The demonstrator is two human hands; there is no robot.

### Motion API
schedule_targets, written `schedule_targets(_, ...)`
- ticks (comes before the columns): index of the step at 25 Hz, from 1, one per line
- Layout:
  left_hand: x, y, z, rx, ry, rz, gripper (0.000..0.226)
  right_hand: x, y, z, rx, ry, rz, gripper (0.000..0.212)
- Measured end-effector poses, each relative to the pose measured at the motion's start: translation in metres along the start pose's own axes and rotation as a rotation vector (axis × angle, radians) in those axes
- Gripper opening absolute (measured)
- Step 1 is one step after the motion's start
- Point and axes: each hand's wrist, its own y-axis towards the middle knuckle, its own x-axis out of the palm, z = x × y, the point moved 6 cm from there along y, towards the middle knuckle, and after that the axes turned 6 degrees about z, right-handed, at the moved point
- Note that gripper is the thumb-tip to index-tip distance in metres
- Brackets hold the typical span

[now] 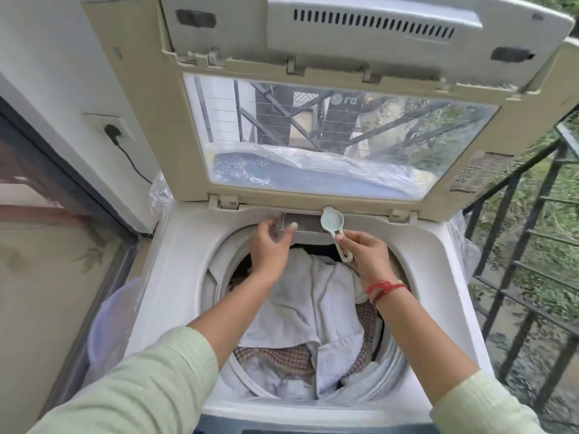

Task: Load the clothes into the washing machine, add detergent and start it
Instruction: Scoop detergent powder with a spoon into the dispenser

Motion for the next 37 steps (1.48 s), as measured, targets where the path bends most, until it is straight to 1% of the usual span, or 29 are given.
schedule_targets(2,0.012,-0.004,-0.015,-0.377,-0.185,-0.016,0.059,-0.001,0.002,0.001,0.005,0.000,-0.004,0.020)
schedule_targets(3,0.020,-0.009,-0.021,-0.568,-0.318,-0.043,0.069,-0.001,0.003,0.002,0.008,0.003,-0.007,0.021)
schedule_targets(4,0.029,-0.014,-0.026,-0.717,-0.483,-0.075,0.075,-0.001,0.003,0.002,0.011,0.009,-0.010,0.022)
schedule_targets(5,0.037,-0.020,-0.024,-0.809,-0.652,-0.110,0.074,-0.002,0.003,0.002,0.014,0.013,-0.011,0.022)
schedule_targets(6,0.042,-0.023,-0.019,-0.838,-0.783,-0.122,0.067,-0.002,0.003,0.001,0.009,0.013,-0.012,0.022)
schedule_targets(8,0.042,-0.021,-0.015,-0.812,-0.859,-0.084,0.054,-0.004,0.003,-0.001,-0.018,0.000,-0.013,0.021)
schedule_targets(10,0.037,-0.021,-0.017,-0.786,-0.845,-0.054,0.046,-0.006,0.003,-0.003,-0.042,-0.003,-0.019,0.019)
schedule_targets(13,0.035,-0.024,-0.021,-0.799,-0.832,-0.058,0.025,-0.007,0.003,-0.007,-0.078,-0.020,-0.026,0.013)
schedule_targets(15,0.036,-0.030,-0.022,-0.803,-0.851,-0.054,0.017,-0.005,0.003,-0.012,-0.150,-0.074,-0.037,0.009)
schedule_targets(17,0.036,-0.034,-0.021,-0.801,-0.889,-0.049,0.015,-0.003,0.003,-0.019,-0.281,-0.175,-0.041,0.006)
schedule_targets(22,0.037,-0.037,-0.022,-0.799,-0.927,-0.047,0.014,0.005,-0.002,-0.037,-0.703,-0.577,0.021,0.005)
schedule_targets(26,0.038,-0.037,-0.024,-0.797,-0.922,-0.054,0.017,0.013,-0.010,-0.044,-1.021,-0.823,0.111,0.007)
schedule_targets(29,0.038,-0.036,-0.027,-0.793,-0.910,-0.062,0.018,0.013,-0.014,-0.046,-1.176,-0.891,0.187,0.006)
schedule_targets(34,0.038,-0.035,-0.029,-0.789,-0.881,-0.078,0.021,0.015,-0.037,-0.058,-1.547,-0.976,0.301,0.006)
schedule_targets(37,0.037,-0.036,-0.027,-0.782,-0.873,-0.079,0.020,0.016,-0.046,-0.063,-1.664,-1.005,0.355,0.006)
